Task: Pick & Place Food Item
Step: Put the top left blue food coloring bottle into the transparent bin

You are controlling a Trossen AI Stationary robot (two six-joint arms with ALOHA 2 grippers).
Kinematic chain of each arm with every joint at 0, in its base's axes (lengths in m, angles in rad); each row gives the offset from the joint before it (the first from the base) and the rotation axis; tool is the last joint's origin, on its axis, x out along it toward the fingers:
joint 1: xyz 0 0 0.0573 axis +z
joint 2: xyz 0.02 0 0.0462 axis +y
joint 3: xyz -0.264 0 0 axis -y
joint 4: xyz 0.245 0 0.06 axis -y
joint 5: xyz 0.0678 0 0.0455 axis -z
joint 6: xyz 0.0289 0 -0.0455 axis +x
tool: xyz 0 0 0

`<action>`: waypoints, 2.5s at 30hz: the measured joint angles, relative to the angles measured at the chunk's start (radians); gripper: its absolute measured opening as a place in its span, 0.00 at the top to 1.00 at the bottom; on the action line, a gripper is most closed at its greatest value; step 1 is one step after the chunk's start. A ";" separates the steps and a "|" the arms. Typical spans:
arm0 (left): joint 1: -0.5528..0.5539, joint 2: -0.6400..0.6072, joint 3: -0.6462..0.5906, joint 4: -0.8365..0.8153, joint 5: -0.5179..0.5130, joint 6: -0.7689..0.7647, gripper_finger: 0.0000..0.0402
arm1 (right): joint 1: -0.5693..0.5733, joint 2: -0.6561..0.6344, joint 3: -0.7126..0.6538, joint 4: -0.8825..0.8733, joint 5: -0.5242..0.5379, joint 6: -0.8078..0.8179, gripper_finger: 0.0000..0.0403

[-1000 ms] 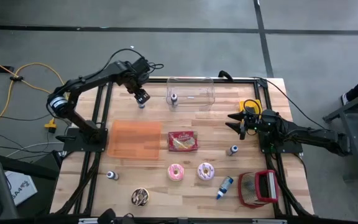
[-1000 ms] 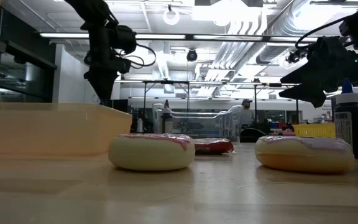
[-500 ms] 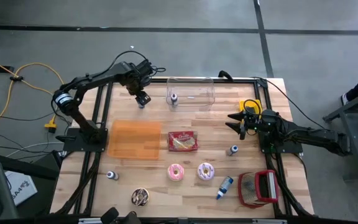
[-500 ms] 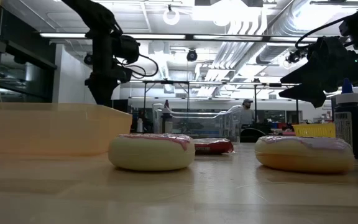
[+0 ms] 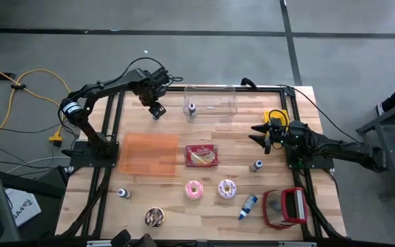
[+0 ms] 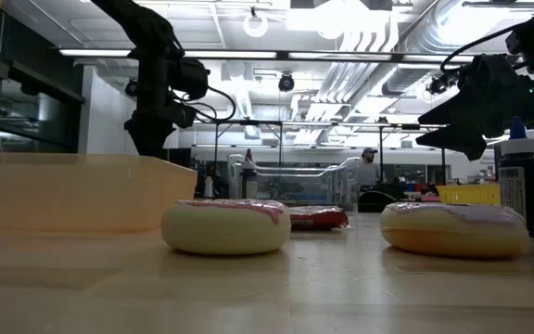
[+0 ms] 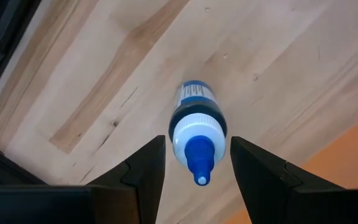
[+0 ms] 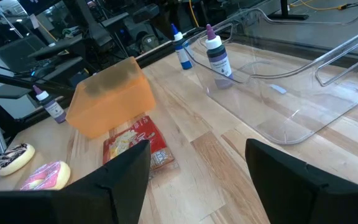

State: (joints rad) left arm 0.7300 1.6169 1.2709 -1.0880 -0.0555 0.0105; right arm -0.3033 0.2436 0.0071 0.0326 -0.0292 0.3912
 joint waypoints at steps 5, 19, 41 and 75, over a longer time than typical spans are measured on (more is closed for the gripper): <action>0.000 0.000 0.000 0.001 0.000 -0.001 0.57 | 0.000 0.000 0.000 0.000 0.000 0.000 0.38; 0.000 0.004 -0.011 0.020 0.001 0.011 0.57 | 0.000 0.000 0.000 0.000 0.000 0.000 0.38; 0.000 0.005 -0.010 0.019 0.002 0.008 0.72 | 0.000 0.000 0.000 0.000 0.000 0.000 0.38; -0.030 -0.043 0.293 0.020 0.031 0.045 0.72 | 0.000 0.000 0.000 0.000 0.000 0.000 0.38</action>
State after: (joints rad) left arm 0.7002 1.5738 1.5635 -1.0683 -0.0242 0.0559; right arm -0.3035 0.2440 0.0071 0.0326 -0.0292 0.3912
